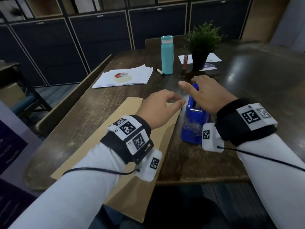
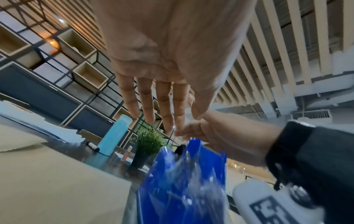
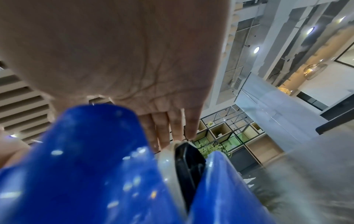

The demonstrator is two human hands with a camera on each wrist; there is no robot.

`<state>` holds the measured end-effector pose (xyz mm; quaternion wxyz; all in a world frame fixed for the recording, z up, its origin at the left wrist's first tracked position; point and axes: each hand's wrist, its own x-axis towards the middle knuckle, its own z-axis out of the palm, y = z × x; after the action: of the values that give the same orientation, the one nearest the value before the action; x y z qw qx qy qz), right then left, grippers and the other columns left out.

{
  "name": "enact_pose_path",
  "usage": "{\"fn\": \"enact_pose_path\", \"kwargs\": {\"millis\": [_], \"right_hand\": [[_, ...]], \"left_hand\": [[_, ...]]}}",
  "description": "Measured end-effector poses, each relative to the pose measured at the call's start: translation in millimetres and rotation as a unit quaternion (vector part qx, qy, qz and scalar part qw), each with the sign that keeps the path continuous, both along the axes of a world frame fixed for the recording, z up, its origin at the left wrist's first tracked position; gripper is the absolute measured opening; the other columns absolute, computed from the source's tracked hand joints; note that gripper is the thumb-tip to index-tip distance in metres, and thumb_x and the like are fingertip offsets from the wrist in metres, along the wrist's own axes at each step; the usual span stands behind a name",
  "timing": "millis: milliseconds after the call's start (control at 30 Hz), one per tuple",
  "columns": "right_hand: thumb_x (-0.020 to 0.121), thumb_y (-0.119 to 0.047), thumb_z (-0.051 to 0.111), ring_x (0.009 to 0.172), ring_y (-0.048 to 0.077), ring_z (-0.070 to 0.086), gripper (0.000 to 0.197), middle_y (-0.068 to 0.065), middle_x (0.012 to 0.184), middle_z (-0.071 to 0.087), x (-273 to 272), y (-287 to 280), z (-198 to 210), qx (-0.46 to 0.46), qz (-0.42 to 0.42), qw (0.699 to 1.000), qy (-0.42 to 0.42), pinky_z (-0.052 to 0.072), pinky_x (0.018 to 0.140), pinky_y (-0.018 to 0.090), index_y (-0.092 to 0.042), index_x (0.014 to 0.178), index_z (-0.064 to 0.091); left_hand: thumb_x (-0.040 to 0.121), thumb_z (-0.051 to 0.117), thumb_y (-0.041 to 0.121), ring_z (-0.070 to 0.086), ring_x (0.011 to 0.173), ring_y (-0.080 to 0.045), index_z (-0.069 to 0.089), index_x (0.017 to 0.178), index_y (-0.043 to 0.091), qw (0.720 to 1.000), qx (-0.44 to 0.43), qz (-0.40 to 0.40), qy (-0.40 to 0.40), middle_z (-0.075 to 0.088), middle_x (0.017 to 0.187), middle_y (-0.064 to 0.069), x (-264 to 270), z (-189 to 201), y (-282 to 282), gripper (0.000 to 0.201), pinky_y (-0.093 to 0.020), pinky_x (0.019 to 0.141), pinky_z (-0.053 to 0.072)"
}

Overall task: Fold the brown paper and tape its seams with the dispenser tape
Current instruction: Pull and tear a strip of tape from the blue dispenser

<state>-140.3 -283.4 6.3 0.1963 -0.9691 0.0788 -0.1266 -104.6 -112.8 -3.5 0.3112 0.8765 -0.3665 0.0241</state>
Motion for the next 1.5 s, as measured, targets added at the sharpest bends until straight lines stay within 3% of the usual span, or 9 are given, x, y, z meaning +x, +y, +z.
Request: {"fn": "enact_pose_path", "kwargs": {"millis": [133,300,533,700,900,1067,1233,1433,1500], "right_hand": [[0.078,-0.079,0.015,0.093,0.018,0.039,0.071,0.005,0.099,0.044,5,-12,-4,0.005,-0.011,1.0,-0.02,0.039,0.097,0.042,-0.016,0.095,0.041],[0.083,-0.074,0.019,0.075,0.023,0.056,0.072,0.013,0.077,0.059,9,-17,-5,0.063,0.001,0.998,0.018,0.038,0.068,0.031,-0.01,0.093,0.051],[0.085,-0.075,0.016,0.089,0.023,0.056,0.086,0.009,0.096,0.06,14,-23,-7,0.029,-0.037,0.998,0.04,0.039,0.076,0.034,-0.005,0.121,0.052],[0.087,-0.074,0.017,0.077,0.023,0.05,0.073,0.006,0.08,0.051,22,-25,0,-0.007,-0.048,0.999,0.013,0.033,0.072,0.032,-0.008,0.086,0.049],[0.087,-0.073,0.009,0.059,0.021,0.044,0.073,0.007,0.062,0.045,26,-26,7,-0.01,-0.039,0.998,0.055,0.033,0.058,0.032,-0.012,0.06,0.038],[0.084,-0.077,0.008,0.059,0.02,0.048,0.078,0.007,0.062,0.049,29,-27,6,-0.036,-0.035,0.996,0.073,0.037,0.063,0.032,-0.012,0.061,0.045],[0.086,-0.074,0.006,0.06,0.019,0.048,0.08,0.008,0.064,0.052,28,-29,6,-0.055,-0.031,0.995,0.077,0.035,0.067,0.033,-0.01,0.062,0.047],[0.086,-0.074,0.005,0.061,0.018,0.049,0.081,0.008,0.066,0.053,28,-28,11,-0.046,-0.036,0.995,0.085,0.034,0.068,0.032,-0.011,0.062,0.048],[0.086,-0.074,0.004,0.061,0.019,0.049,0.082,0.008,0.066,0.053,28,-28,10,-0.051,-0.037,0.994,0.085,0.034,0.068,0.033,-0.01,0.062,0.049]], "left_hand": [[0.099,0.043,0.041,0.057,0.097,-0.013,0.067,0.109,0.012,0.999,0.003,0.0,0.048,0.065,0.108,-0.003,-2,-5,-13,0.039,-0.03,0.081,0.044],[0.1,0.04,0.041,0.061,0.095,-0.025,0.07,0.105,0.005,0.985,-0.041,-0.018,0.166,0.068,0.109,-0.018,-5,-3,-28,0.047,-0.021,0.068,0.04],[0.096,0.047,0.043,0.054,0.067,-0.007,0.072,0.103,0.005,0.961,-0.077,0.012,0.265,0.069,0.092,-0.012,-8,-5,-44,0.046,-0.022,0.063,0.04],[0.093,0.054,0.041,0.057,0.074,-0.006,0.072,0.103,0.01,0.937,-0.122,0.056,0.323,0.07,0.108,-0.012,-10,-4,-48,0.037,-0.024,0.071,0.045],[0.09,0.057,0.044,0.063,0.096,-0.026,0.069,0.109,0.003,0.927,-0.127,0.078,0.344,0.068,0.114,-0.018,-11,-7,-50,0.046,-0.043,0.092,0.049],[0.09,0.061,0.035,0.064,0.081,-0.012,0.069,0.108,0.006,0.907,-0.157,0.069,0.386,0.072,0.103,-0.009,-10,-6,-52,0.035,-0.026,0.072,0.051],[0.095,0.058,0.02,0.059,0.042,0.005,0.067,0.112,-0.003,0.867,-0.251,0.053,0.427,0.064,0.081,0.0,-20,4,-52,0.03,-0.009,0.04,0.043],[0.09,0.063,0.029,0.058,0.088,-0.012,0.072,0.076,0.017,0.877,-0.223,0.043,0.424,0.069,0.091,0.004,-14,8,-43,0.021,-0.026,0.073,0.049],[0.09,0.063,0.028,0.059,0.089,-0.012,0.071,0.073,0.018,0.88,-0.213,0.032,0.424,0.07,0.089,0.003,-16,6,-38,0.022,-0.03,0.08,0.049]]}}
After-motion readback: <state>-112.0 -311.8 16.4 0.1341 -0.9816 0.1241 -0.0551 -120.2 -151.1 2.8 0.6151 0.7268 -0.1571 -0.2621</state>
